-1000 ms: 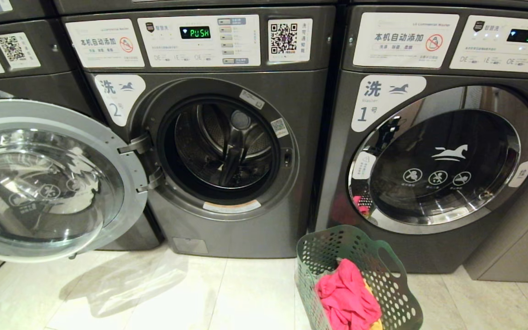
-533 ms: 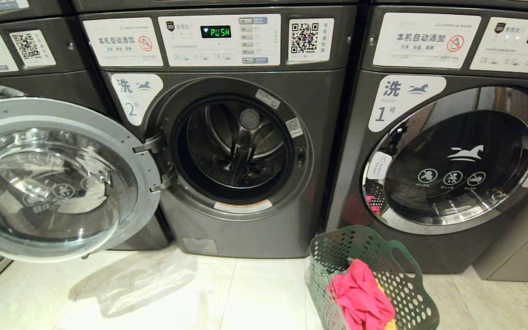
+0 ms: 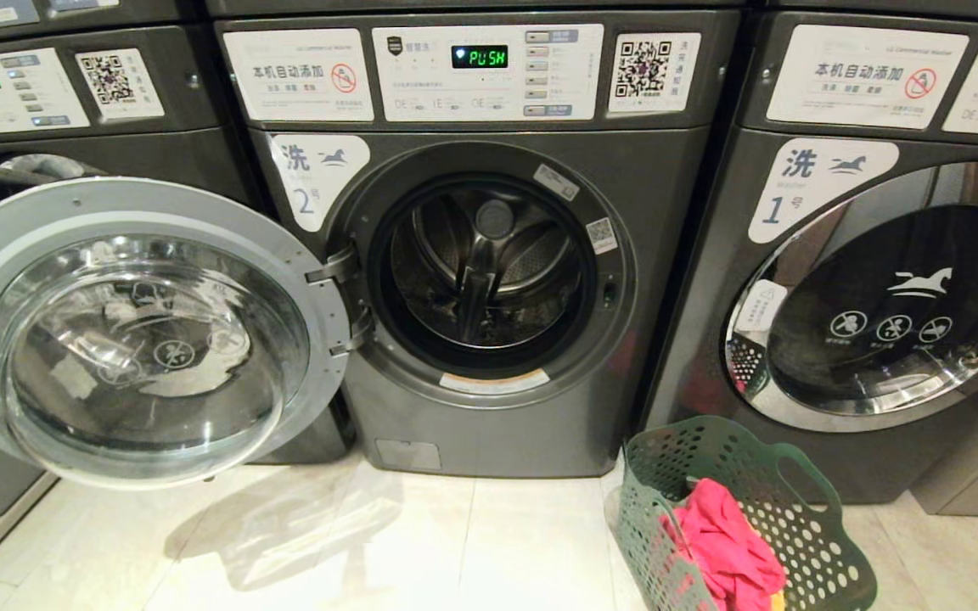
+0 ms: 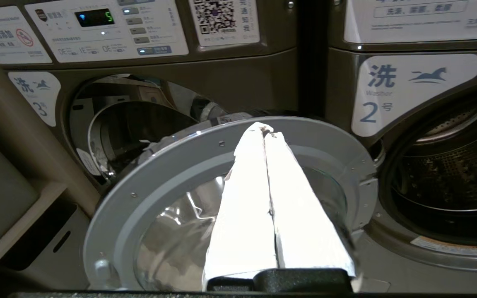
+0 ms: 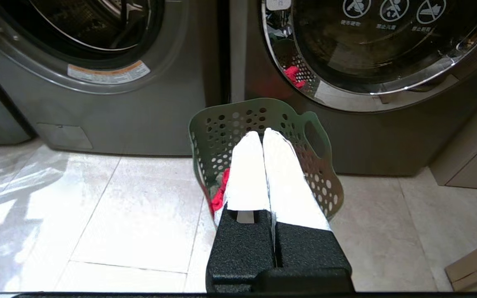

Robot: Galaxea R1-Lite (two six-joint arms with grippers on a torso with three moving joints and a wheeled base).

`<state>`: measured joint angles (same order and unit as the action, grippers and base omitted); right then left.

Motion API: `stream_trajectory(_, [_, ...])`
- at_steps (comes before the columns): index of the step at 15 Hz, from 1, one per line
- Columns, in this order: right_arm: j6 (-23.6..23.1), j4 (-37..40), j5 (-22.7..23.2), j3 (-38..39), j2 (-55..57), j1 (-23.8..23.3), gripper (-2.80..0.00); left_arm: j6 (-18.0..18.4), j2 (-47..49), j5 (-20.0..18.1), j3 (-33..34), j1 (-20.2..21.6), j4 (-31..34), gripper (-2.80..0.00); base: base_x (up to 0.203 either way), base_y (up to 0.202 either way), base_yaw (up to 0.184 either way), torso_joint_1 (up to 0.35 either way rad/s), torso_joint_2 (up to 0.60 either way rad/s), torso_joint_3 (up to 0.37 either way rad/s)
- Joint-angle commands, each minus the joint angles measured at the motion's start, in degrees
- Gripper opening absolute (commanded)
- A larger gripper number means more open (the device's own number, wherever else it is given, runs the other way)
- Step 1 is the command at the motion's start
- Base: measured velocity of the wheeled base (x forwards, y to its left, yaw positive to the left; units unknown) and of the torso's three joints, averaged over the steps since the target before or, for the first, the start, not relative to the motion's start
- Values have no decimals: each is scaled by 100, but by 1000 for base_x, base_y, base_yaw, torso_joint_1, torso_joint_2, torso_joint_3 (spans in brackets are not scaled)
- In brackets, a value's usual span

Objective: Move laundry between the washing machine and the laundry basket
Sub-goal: Close the washing machine door with the left hand

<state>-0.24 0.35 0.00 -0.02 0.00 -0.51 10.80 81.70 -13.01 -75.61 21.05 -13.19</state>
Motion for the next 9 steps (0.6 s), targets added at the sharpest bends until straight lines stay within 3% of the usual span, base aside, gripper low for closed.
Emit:
stream_trajectory(1, [-2, 0, 0, 2, 9, 7, -280, 107, 77, -3, -41, 4, -33, -280, 0, 98, 1, 7, 0, 0])
stream_trajectory(5, [7, 0, 0, 2, 9, 7, -280, 146, 885, 27, -809, 161, -545, -280, 0, 0, 0, 0, 0, 0])
stream_trajectory(9, [24, 0, 0, 2, 9, 7, -280, 142, 2222, 84, -2025, 501, -834, -280, 0, 0, 0, 0, 0, 0])
